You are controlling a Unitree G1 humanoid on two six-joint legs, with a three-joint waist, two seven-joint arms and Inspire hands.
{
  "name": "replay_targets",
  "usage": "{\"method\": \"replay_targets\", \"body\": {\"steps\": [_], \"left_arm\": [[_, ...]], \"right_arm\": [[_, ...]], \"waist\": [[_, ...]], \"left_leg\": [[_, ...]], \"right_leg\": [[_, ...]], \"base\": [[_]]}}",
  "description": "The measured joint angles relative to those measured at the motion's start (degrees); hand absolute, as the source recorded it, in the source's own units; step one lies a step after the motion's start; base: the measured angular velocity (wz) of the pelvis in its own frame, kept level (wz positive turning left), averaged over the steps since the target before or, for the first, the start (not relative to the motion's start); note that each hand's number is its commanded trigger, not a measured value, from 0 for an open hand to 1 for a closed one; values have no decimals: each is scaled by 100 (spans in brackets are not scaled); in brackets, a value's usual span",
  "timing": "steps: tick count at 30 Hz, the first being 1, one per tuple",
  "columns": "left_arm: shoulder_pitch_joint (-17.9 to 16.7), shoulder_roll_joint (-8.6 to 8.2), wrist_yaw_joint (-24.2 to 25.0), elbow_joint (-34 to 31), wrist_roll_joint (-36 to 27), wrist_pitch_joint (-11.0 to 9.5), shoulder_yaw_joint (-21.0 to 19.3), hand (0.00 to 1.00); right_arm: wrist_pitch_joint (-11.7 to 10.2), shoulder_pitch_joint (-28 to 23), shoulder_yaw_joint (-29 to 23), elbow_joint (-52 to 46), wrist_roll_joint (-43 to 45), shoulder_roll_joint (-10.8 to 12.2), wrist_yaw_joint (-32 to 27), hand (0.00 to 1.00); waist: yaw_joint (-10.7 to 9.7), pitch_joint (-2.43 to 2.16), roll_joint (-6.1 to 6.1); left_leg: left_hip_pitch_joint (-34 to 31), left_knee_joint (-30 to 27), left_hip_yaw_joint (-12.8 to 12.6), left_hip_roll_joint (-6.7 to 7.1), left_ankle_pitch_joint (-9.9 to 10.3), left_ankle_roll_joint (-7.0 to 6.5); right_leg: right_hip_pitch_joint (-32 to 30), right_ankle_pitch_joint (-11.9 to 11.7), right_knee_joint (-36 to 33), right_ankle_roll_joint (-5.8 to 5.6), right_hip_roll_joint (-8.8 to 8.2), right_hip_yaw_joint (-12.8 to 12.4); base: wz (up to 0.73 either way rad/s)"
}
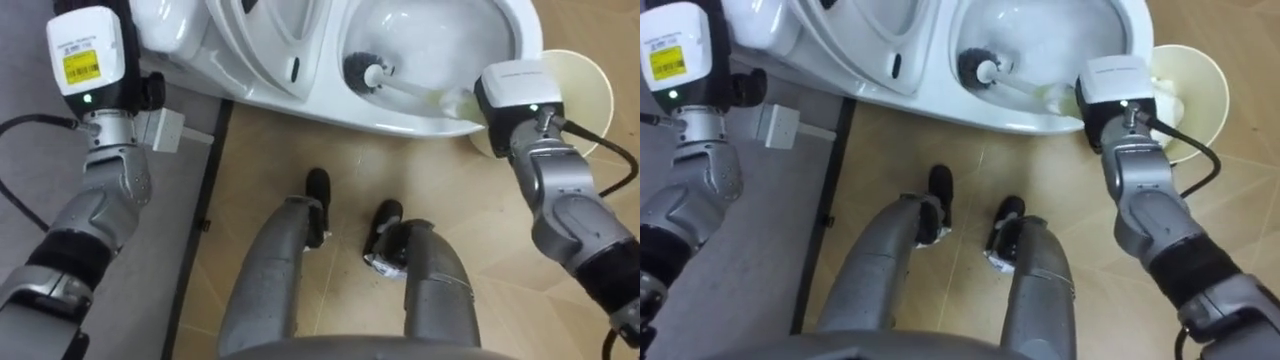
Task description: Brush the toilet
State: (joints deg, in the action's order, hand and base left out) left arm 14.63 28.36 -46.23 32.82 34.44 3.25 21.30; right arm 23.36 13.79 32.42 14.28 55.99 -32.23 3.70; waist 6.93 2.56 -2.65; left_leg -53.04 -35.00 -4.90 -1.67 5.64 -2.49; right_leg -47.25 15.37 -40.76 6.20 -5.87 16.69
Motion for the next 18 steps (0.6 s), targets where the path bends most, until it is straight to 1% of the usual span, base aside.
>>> {"method": "replay_targets", "body": {"steps": [2,3,4,5,7,8,9,10,11,12,13,14,15,16,18], "left_arm": [[26,19,-39,1,-10,0,43,0],[78,44,-49,9,-28,-4,128,0],[152,112,-73,21,-80,-23,223,0],[223,158,-81,26,-134,-45,298,0],[364,362,-113,-22,-114,-120,476,0],[390,393,-127,-55,-100,-124,497,0],[440,415,-204,-80,-70,-126,498,0],[464,402,-295,-81,39,-125,460,0],[466,386,-360,-82,106,-123,408,0],[465,342,-464,-78,197,-112,303,0],[463,283,-494,-56,280,-94,207,0],[463,247,-500,-42,314,-79,169,0],[420,194,-519,-23,358,-36,124,0],[419,189,-558,-30,358,30,117,0],[402,170,-569,-23,395,84,72,0]], "right_arm": [[-95,307,27,562,-251,-14,-58,100],[-246,566,73,1041,-662,-35,-174,100],[-428,861,142,1608,-1190,-34,-347,100],[-531,1008,169,1897,-1522,-33,-447,100],[-933,1454,196,2847,-2903,-10,-757,100],[-1010,1546,179,3034,-3248,-2,-826,100],[-1140,1734,85,3332,-3887,28,-978,100],[-1212,1925,-160,3562,-4463,105,-1147,100],[-1210,2048,-307,3660,-4688,154,-1224,100],[-1210,2298,-413,3877,-4830,148,-1275,100],[-1215,2446,-460,4041,-4832,114,-1282,100],[-1233,2484,-461,4093,-4830,99,-1291,100],[-1249,2513,-462,4128,-4829,77,-1319,100],[-1309,2513,-463,4128,-4829,74,-1410,100],[-1382,2507,-464,4128,-4807,74,-1538,100]], "waist": [[25,3,-1],[50,8,6],[68,22,29],[71,35,49],[66,109,163],[61,125,194],[48,166,262],[35,206,350],[11,211,362],[-37,214,373],[-68,215,423],[-97,209,443],[-175,206,454],[-234,209,475],[-291,209,482]], "left_leg": [[-21,-61,-1,-28,17,4],[-32,-78,4,-60,28,-6],[-28,-78,4,-58,32,-13],[-24,-76,12,-51,32,-15],[-64,-76,6,32,9,-30],[-91,-77,1,57,-5,-39],[-139,-59,-7,134,-31,-36],[-183,-34,-82,169,-72,-64],[-229,-46,-106,167,-81,-74],[-310,-92,-112,169,-97,-95],[-336,-123,-114,181,-110,-105],[-333,-145,-106,201,-114,-106],[-330,-182,-65,237,-112,-107],[-334,-216,-56,245,-103,-97],[-339,-258,-54,249,-83,-101]], "right_leg": [[3,7,-10,10,10,21],[3,15,-25,9,4,35],[3,21,-46,5,-10,40],[0,28,-66,4,-22,37],[-115,105,-252,-5,-132,12],[-162,123,-305,-8,-163,1],[-281,162,-425,-15,-236,-44],[-403,184,-529,-12,-303,-103],[-455,185,-561,-9,-316,-108],[-534,186,-620,-9,-331,-113],[-576,188,-661,-5,-351,-119],[-578,201,-686,-9,-371,-118],[-554,232,-736,-24,-397,-108],[-553,238,-763,-28,-410,-106],[-552,240,-804,-32,-419,-114]], "base": [[0],[5],[6],[8],[14],[18],[12],[9],[5],[4],[7],[13],[14],[10],[-4]]}}
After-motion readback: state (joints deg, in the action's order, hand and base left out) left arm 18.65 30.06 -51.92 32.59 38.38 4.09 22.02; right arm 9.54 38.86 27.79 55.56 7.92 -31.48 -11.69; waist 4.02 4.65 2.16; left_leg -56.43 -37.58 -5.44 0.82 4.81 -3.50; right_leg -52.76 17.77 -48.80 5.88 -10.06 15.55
